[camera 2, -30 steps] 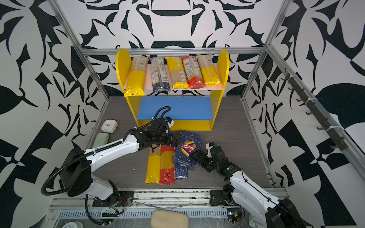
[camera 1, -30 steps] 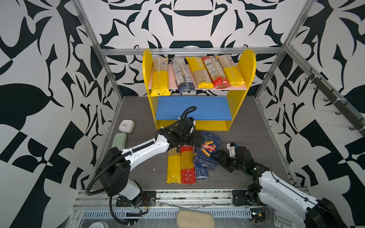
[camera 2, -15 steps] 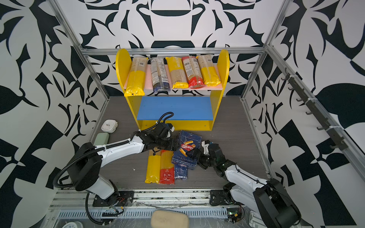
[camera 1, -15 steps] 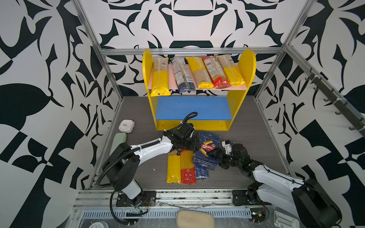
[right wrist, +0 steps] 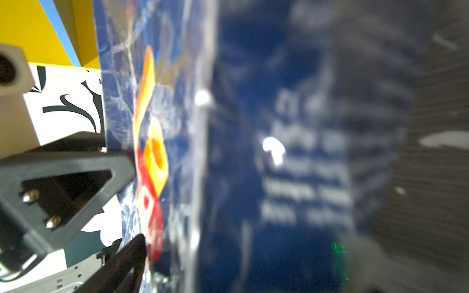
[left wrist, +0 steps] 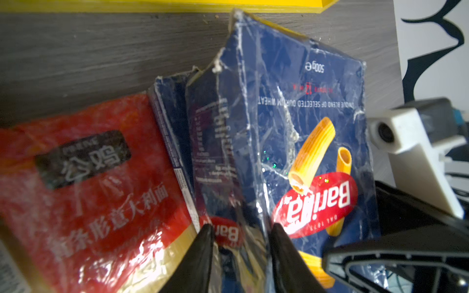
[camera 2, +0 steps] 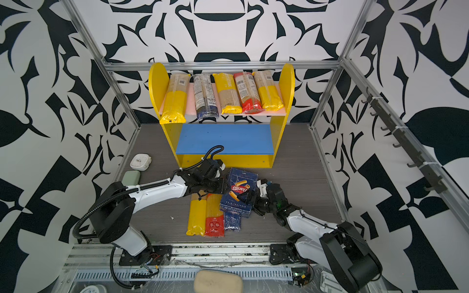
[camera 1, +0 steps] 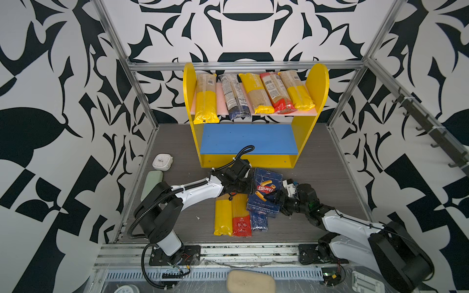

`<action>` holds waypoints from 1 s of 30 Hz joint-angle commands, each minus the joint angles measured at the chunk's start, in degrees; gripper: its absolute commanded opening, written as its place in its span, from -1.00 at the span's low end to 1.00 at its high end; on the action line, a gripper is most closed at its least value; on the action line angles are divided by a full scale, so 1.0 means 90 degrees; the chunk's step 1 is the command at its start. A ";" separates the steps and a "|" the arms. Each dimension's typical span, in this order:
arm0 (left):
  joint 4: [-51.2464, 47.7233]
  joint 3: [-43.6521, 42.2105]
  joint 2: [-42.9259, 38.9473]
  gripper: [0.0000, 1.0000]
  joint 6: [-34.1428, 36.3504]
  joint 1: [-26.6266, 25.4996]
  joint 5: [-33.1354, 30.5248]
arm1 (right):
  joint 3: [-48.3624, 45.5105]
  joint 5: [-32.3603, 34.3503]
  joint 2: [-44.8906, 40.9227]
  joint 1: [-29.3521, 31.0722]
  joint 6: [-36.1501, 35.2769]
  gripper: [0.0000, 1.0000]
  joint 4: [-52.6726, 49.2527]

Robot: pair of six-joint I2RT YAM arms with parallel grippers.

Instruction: Place and organize the pasta boxes and bags onto the shelf

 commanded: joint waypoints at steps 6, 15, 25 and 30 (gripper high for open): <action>-0.0347 -0.0193 0.0305 -0.40 -0.0024 0.0044 -0.0382 | 0.0279 0.0124 -0.1075 -0.0042 -0.0269 0.56 -0.1063; -0.0071 -0.0401 0.0232 -0.41 -0.0181 0.0045 -0.0226 | 0.0436 -0.0293 0.0140 -0.0042 0.0071 0.43 0.0388; -0.0504 -0.0345 -0.0172 0.24 0.0025 0.0064 -0.0686 | 0.0801 -0.0296 -0.0231 -0.0044 -0.0120 -0.09 -0.0236; -0.1123 -0.0341 -0.0922 0.86 0.0184 0.0141 -0.1217 | 0.1122 -0.0309 -0.0743 -0.0042 -0.0369 -0.21 -0.0937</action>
